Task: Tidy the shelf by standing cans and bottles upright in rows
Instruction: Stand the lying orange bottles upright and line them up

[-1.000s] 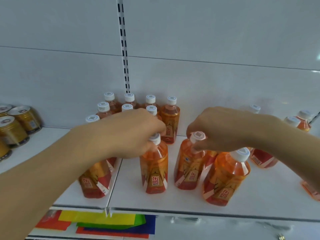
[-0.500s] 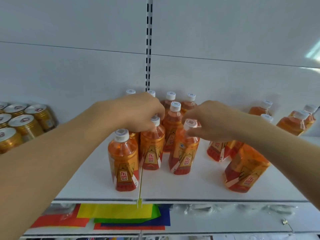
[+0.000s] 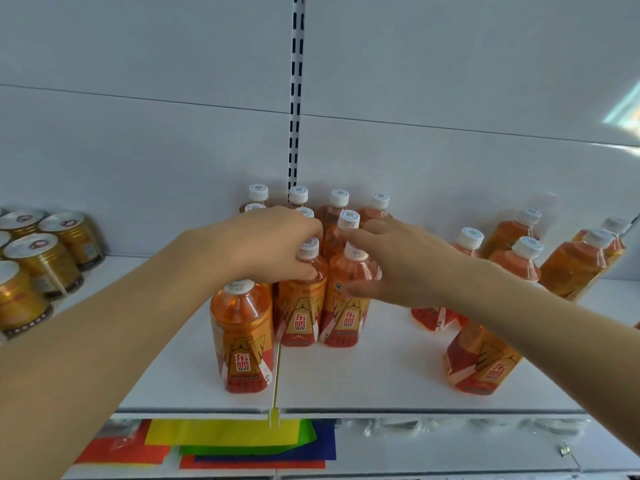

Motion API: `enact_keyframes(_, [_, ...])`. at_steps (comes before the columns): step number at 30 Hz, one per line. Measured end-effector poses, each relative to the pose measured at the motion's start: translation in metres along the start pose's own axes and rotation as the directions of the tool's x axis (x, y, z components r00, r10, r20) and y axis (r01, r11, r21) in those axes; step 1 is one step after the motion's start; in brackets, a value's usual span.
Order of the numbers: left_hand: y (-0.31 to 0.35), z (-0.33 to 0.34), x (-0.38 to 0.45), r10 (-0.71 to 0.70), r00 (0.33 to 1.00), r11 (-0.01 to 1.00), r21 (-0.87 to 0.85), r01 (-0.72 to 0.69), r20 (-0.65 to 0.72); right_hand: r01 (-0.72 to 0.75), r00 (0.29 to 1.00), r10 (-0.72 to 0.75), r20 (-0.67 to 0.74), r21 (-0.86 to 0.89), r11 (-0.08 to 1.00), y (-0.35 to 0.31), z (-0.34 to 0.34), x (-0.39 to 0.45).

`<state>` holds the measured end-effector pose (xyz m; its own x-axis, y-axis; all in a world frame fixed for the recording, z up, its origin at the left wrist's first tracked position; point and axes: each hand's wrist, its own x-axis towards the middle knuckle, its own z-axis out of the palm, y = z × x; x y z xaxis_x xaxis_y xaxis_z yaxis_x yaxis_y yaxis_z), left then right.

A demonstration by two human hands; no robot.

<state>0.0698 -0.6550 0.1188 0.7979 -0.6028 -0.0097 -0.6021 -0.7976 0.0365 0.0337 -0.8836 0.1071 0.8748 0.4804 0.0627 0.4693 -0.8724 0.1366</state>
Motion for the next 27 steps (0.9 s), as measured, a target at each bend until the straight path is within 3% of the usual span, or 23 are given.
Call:
enact_keyframes(11, [-0.005, 0.001, 0.001, -0.041, 0.998, 0.999, 0.016, 0.041, -0.046, -0.013, 1.0, 0.013, -0.023, 0.03, 0.999, 0.001, 0.009, 0.0])
enact_keyframes(18, [-0.001, 0.0, 0.0, -0.029, 0.999, 1.0, -0.005, 0.029, -0.029, 0.004, 0.998, -0.008, -0.061, -0.073, 0.997, 0.001, 0.017, -0.005])
enact_keyframes(21, [0.002, -0.005, -0.002, -0.017, 0.992, 0.998, -0.065, 0.009, -0.122, -0.014, 0.997, 0.007, -0.072, -0.108, 0.994, 0.005, 0.011, -0.016])
enact_keyframes(27, [0.037, -0.01, 0.002, 0.099, 0.933, 0.988, -0.08, -0.134, -0.347, -0.186, 0.978, 0.175, -0.115, -0.09, 0.978, 0.03, -0.021, -0.055])
